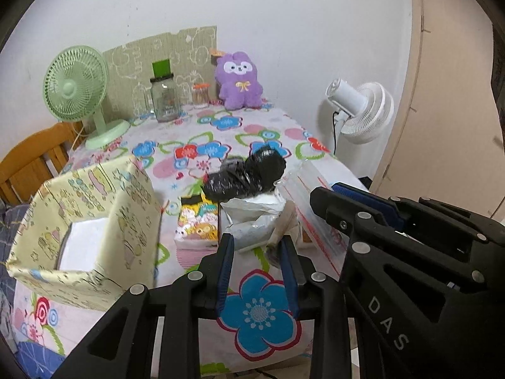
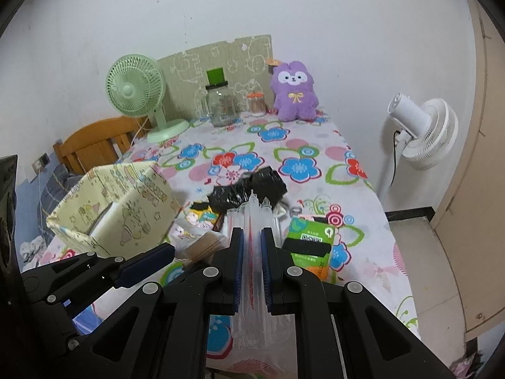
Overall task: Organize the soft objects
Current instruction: 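Lift the pen bag with the right gripper toward the yellow fabric box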
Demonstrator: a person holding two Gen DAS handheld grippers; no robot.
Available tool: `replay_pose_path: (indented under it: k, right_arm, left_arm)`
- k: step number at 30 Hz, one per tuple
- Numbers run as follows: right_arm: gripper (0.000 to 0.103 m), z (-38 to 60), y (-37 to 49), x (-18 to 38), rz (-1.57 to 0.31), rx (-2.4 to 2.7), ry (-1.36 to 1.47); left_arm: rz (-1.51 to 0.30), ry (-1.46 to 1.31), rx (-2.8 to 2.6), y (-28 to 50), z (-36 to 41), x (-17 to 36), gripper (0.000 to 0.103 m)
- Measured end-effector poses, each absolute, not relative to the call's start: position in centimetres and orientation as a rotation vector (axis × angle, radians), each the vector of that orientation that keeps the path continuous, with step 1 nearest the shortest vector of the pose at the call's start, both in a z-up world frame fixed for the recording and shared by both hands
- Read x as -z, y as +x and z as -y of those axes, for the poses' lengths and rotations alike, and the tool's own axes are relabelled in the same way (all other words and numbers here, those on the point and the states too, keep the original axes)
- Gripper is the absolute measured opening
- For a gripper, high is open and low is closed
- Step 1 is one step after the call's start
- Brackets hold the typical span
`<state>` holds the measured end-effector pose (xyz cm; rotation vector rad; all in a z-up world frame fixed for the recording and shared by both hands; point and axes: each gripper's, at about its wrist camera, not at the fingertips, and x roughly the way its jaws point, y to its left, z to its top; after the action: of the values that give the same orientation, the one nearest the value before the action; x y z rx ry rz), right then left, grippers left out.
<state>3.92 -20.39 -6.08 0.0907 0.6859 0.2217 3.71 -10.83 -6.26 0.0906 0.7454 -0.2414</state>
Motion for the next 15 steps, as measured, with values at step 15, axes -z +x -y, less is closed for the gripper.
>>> replay_pose_path:
  k: [15]
  right_arm:
    - [0.014,18.2,4.1,2.2,-0.625,-0.245,0.069]
  left_arm:
    - [-0.679,0.067,0.224,4.1,8.4,2.6,0.029]
